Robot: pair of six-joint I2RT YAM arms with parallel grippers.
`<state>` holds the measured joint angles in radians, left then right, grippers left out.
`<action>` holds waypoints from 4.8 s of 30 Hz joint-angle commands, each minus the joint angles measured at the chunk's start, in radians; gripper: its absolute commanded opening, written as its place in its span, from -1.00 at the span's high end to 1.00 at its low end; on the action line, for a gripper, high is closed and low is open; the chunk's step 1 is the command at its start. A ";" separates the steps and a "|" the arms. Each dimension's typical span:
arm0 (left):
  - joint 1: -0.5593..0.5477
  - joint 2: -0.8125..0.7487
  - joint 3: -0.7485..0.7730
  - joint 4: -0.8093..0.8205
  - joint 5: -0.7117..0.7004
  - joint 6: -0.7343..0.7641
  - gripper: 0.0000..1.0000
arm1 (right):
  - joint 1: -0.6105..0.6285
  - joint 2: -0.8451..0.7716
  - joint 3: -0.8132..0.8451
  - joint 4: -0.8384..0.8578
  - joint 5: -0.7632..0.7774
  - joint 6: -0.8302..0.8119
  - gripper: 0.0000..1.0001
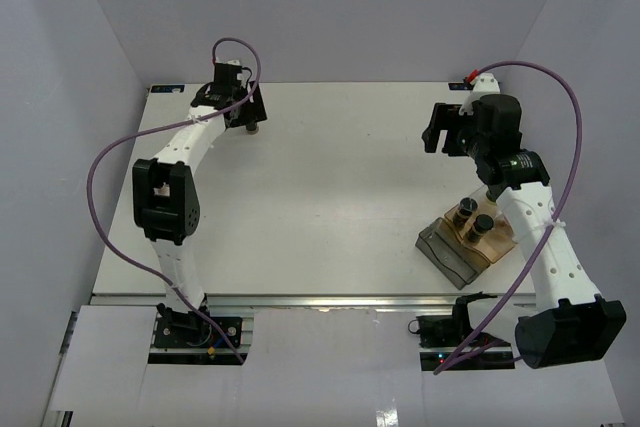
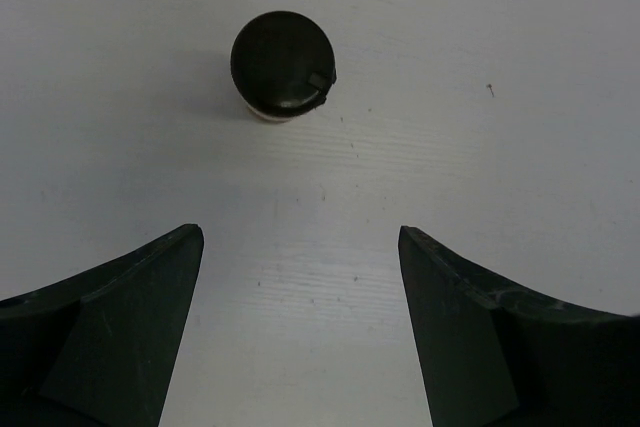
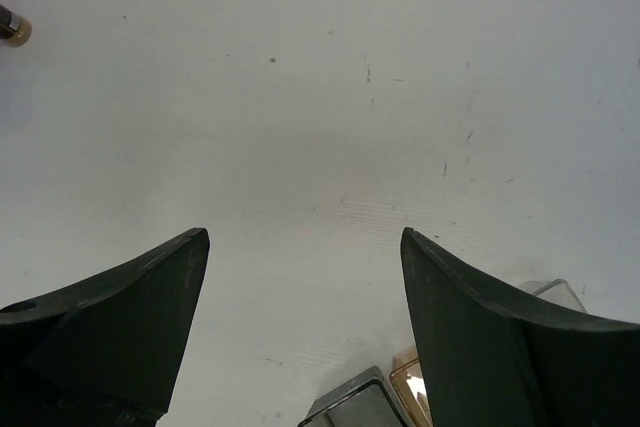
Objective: Organize the condiment bottles
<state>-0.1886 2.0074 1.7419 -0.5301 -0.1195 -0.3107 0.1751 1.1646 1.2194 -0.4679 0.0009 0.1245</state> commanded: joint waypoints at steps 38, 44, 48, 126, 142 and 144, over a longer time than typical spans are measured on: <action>0.000 0.209 0.163 0.147 -0.057 0.125 0.21 | 0.004 -0.055 0.011 0.140 0.058 -0.088 -0.68; -0.010 0.138 0.114 0.122 -0.026 0.108 0.72 | 0.005 -0.080 -0.009 0.134 0.065 -0.086 -0.67; -0.069 0.059 0.053 0.063 -0.004 0.071 0.93 | 0.006 -0.108 -0.050 0.165 0.057 -0.071 -0.66; -0.262 -0.822 -0.654 -0.101 0.060 -0.225 -0.96 | 0.566 -0.093 -0.207 -0.099 -0.061 0.058 -0.66; -0.204 -0.865 -0.706 -0.083 0.096 -0.212 -0.96 | 0.696 0.071 -0.257 -0.103 0.081 0.068 -0.60; -0.203 -0.870 -0.720 -0.071 0.108 -0.220 -0.96 | 0.698 0.079 -0.265 -0.106 0.090 0.067 -0.58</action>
<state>-0.3984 1.1809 1.0342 -0.6207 -0.0381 -0.5309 0.8623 1.2323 0.9640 -0.5818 0.0508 0.1815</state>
